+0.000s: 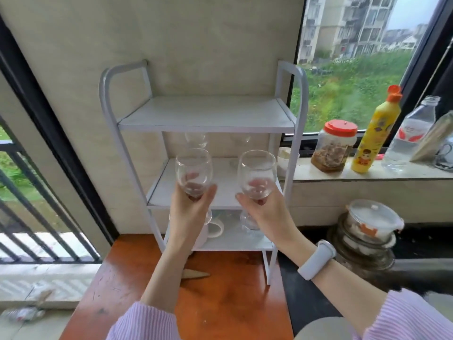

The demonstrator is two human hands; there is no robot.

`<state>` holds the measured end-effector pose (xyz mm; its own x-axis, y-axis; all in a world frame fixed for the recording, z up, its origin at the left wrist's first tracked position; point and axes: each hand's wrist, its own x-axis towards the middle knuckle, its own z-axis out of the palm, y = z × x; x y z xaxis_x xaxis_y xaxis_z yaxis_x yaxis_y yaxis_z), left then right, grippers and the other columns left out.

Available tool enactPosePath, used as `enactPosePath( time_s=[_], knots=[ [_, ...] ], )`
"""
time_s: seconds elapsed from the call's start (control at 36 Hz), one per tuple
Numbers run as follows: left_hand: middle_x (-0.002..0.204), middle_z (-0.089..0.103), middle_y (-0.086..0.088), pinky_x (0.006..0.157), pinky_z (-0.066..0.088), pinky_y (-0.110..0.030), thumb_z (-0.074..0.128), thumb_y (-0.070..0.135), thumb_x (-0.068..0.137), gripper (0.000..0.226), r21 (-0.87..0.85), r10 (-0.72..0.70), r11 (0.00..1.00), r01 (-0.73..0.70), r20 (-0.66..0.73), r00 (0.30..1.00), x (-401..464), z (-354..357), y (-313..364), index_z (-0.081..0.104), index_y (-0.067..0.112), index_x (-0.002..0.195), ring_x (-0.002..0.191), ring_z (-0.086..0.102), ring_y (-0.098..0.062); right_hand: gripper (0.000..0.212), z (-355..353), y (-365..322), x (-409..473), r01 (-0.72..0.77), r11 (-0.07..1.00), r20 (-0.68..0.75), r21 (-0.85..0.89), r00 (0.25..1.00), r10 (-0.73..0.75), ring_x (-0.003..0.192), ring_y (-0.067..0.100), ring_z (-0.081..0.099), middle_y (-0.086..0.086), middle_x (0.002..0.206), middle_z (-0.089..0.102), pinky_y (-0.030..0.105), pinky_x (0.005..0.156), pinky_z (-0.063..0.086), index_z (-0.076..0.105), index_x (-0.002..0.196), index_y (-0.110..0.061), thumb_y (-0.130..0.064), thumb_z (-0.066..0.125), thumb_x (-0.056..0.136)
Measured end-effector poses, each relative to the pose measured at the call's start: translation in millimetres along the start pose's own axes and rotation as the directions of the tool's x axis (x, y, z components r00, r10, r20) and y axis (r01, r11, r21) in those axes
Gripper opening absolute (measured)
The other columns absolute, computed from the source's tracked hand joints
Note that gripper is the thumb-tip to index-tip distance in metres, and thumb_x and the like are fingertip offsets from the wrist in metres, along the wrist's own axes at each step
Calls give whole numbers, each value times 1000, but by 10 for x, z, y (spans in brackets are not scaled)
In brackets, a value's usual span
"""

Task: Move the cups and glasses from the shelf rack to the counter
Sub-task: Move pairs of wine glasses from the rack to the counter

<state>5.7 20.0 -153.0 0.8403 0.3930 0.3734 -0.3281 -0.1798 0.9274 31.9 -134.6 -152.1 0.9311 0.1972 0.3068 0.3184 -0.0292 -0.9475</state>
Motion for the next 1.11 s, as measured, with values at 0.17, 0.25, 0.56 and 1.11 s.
enactPosePath(
  time_s=[0.17,0.25,0.56,1.11],
  knots=[
    [76,63,0,60,47,-13,73,23,76,28,91,-20,996,9,117,993,-428,92,-7,54,31,95,66,60,-5,28,-257,31,-556,34,999,66,16,997,-35,53,3,54,-14,64,62,11,52,42,58,84,-40,-13,68,81],
    [81,64,-1,63,48,-19,72,22,77,26,108,-55,994,35,197,979,-696,249,-46,55,27,97,70,61,-12,22,-469,131,-856,-59,998,-22,-4,998,59,47,11,46,-11,54,55,14,45,40,55,88,-28,-14,69,79],
    [87,61,8,63,45,-11,71,21,78,28,191,-184,976,100,494,850,-2000,1427,-81,56,22,101,77,59,-6,24,-1790,381,-2282,-305,946,-433,-114,872,229,45,6,46,-1,58,52,17,52,39,55,84,-15,-14,75,73],
    [81,63,11,65,43,-9,74,25,76,26,-34,25,998,58,989,143,-5538,4869,1323,54,31,93,75,60,-3,25,-5006,-288,-6072,-468,884,-955,12,258,150,35,2,45,-17,42,52,20,51,30,49,80,-26,-19,73,76]
  ],
)
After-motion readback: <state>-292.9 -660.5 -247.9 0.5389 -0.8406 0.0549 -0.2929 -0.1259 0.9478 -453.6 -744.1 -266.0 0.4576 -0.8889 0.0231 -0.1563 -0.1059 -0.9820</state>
